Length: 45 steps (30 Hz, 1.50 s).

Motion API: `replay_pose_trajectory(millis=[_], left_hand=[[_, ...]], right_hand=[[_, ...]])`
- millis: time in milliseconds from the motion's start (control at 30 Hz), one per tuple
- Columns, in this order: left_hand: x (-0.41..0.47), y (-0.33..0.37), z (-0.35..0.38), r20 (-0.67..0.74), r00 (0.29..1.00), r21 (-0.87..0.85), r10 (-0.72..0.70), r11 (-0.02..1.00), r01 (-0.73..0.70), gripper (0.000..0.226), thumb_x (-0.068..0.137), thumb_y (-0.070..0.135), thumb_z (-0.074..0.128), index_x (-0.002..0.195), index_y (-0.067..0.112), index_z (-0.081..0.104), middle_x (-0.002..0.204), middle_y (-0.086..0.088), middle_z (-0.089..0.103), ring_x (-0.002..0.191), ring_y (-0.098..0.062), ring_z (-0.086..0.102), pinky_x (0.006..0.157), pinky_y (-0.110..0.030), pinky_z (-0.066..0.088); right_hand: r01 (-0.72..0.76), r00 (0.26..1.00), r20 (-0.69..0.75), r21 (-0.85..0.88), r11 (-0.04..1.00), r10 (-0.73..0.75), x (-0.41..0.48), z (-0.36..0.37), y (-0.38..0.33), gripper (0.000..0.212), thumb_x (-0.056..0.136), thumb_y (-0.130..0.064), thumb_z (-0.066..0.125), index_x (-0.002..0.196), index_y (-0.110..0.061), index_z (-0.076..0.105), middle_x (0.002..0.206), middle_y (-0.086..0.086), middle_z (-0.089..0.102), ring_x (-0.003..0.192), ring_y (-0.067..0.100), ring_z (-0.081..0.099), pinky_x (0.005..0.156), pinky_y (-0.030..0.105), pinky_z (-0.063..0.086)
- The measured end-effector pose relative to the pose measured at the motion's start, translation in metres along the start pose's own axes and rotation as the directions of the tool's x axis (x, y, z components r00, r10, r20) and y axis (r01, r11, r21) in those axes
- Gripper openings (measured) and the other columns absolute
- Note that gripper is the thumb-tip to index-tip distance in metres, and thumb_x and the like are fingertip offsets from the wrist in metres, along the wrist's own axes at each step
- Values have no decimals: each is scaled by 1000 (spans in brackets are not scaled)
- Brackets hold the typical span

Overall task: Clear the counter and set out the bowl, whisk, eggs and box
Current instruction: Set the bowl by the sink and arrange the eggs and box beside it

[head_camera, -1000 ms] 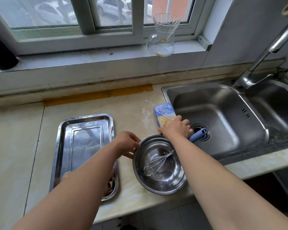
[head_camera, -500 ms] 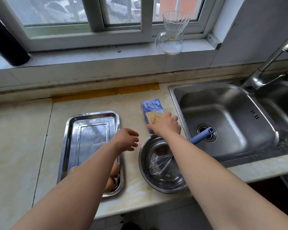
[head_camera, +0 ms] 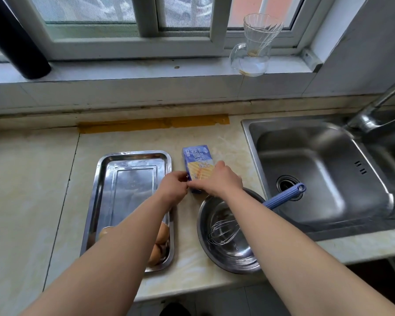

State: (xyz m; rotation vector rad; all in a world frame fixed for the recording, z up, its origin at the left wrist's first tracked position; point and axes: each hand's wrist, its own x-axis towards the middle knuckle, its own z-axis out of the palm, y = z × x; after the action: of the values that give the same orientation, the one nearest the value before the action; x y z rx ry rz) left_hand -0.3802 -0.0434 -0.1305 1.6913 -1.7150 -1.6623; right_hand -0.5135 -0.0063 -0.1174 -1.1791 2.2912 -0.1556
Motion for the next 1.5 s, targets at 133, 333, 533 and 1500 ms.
replay_pose_trajectory(millis=[133, 333, 533, 1500], left_hand=[[-1, -2, 1, 10, 1000, 61, -8, 998, 7, 41, 84, -5, 48, 121, 6, 63, 112, -17, 69, 108, -37, 63, 95, -45, 51], [-7, 5, 0, -60, 998, 136, -26, 990, 34, 24, 79, -10, 43, 71, 9, 56, 68, -7, 51, 70, -29, 46, 64, -33, 40], [-29, 6, -15, -153, 988, 104, 35, 994, -19, 27, 77, -5, 41, 66, 19, 47, 76, -10, 45, 72, -22, 40, 64, -32, 38], [-134, -112, -101, -412, 910, 268, -53, 947, 176, 44, 79, 25, 65, 122, 18, 61, 120, -9, 65, 109, -30, 59, 88, -32, 48]], right_hand=[[4, 1000, 24, 17, 1000, -4, -3, -3, 4, 95, 61, -78, 62, 126, -13, 39, 122, 6, 59, 111, 28, 57, 94, 42, 42], [24, 1000, -18, -13, 1000, -24, -14, -15, 9, 91, 62, -77, 62, 124, -13, 44, 121, 7, 58, 110, 29, 57, 93, 43, 45], [57, 995, -78, 39, 998, -54, -34, -24, 12, 85, 73, -63, 64, 136, -12, 38, 133, 12, 47, 120, 30, 49, 97, 42, 43], [176, 979, 87, 114, 978, -186, -136, 67, -49, 42, 86, -29, 55, 126, -16, 54, 131, 9, 57, 116, 28, 55, 93, 34, 45]])
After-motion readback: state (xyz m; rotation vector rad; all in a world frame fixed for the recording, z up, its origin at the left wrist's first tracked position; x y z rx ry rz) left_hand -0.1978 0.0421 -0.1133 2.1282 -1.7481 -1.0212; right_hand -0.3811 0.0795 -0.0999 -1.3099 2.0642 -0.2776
